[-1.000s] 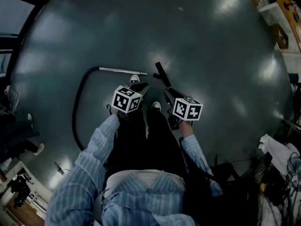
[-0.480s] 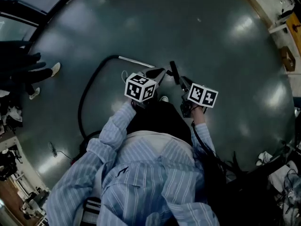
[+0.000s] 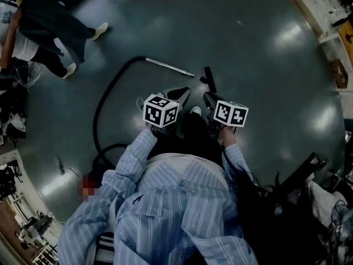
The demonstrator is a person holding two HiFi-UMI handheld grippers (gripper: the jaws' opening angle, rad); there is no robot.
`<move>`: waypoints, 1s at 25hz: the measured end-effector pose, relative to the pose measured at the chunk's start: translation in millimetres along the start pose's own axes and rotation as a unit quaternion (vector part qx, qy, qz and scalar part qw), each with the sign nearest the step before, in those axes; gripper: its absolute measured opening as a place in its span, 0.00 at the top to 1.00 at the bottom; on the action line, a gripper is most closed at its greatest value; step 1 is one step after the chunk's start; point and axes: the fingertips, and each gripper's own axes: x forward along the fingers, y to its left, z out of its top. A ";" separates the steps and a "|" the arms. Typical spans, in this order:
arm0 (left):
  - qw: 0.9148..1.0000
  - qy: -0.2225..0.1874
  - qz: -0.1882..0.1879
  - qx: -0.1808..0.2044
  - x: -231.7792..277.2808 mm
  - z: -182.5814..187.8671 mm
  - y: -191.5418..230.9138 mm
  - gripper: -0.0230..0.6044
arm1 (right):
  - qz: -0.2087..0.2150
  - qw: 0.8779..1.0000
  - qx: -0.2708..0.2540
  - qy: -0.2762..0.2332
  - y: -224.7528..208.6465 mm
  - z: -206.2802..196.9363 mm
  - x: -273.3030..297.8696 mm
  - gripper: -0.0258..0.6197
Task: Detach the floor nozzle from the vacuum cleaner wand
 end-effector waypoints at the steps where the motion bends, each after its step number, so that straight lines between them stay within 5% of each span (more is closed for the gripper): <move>1: 1.000 0.002 0.000 -0.004 -6.1 -5.7 0.4 0.95 | -0.002 1.000 -0.004 0.002 3.9 -4.5 1.0 0.88; 9: 1.000 -0.002 -0.020 0.003 -92.3 -54.6 18.4 0.94 | -0.009 1.000 -0.003 -0.013 71.8 -54.0 15.7 0.88; 17: 0.999 -0.014 -0.032 -0.007 -186.2 -120.2 29.0 0.94 | -0.022 0.999 0.008 -0.027 141.2 -148.4 10.3 0.88; 25: 0.998 -0.001 -0.057 0.005 -222.5 -170.8 8.5 0.94 | -0.050 0.998 0.008 -0.033 165.9 -216.9 -17.3 0.88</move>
